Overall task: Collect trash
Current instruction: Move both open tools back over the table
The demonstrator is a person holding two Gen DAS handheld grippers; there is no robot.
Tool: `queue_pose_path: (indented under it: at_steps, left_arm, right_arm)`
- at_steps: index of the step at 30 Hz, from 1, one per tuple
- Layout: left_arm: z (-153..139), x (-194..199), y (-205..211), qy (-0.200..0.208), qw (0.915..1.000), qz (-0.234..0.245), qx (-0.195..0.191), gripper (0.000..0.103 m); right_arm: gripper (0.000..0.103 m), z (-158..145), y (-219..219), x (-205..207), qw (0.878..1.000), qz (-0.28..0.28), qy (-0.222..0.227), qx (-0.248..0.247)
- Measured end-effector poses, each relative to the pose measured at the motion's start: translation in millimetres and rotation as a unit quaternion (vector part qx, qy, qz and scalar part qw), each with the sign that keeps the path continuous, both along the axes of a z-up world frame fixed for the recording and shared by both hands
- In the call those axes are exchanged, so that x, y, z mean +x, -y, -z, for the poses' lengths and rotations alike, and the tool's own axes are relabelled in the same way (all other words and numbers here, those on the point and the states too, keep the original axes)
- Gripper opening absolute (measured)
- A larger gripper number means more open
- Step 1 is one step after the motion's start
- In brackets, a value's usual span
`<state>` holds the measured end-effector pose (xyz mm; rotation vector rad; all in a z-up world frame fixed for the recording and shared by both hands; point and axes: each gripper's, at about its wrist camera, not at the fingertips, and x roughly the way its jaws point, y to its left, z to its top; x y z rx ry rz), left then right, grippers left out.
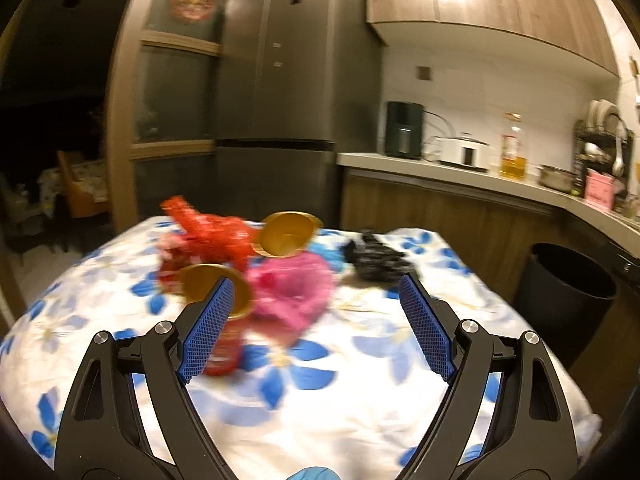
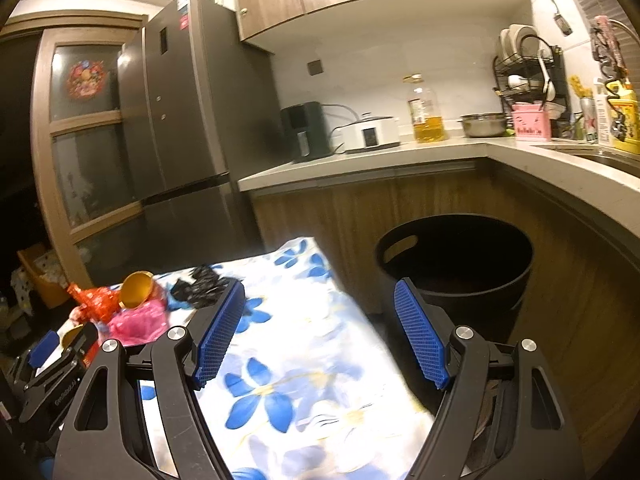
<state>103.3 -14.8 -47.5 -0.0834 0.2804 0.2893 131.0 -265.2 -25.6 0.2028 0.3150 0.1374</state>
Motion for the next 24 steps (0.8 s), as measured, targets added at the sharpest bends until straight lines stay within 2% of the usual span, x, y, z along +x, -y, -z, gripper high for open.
queue_pose_path:
  at_steps: [7, 15, 18, 20, 24]
  left_arm:
    - [14.1, -0.8, -40.8, -0.023, 0.9983, -0.051, -0.016, 0.083]
    - [31.4, 15.1, -56.5, -0.058, 0.9968, -0.055, 0.002, 0.083]
    - [35.3, 20.2, -65.7, -0.067, 0.996, -0.058, -0.008, 0.083]
    - [37.1, 23.3, -71.1, -0.071, 0.9957, -0.057, -0.014, 0.081]
    - [39.0, 29.1, -77.7, -0.082, 0.9951, -0.049, -0.025, 0.072]
  right_arm:
    - [0.076, 4.8, -34.4, -0.9, 0.999, -0.038, -0.005, -0.01]
    - [0.076, 13.3, -75.0, 6.2, 0.997, -0.079, -0.015, -0.017]
    - [0.076, 16.7, -87.8, 9.0, 0.996, -0.091, -0.019, -0.019]
    - [0.076, 18.4, -96.1, 12.2, 0.995, -0.098, -0.022, -0.02]
    - [0.076, 21.7, -114.4, 18.7, 0.993, -0.114, -0.025, -0.028]
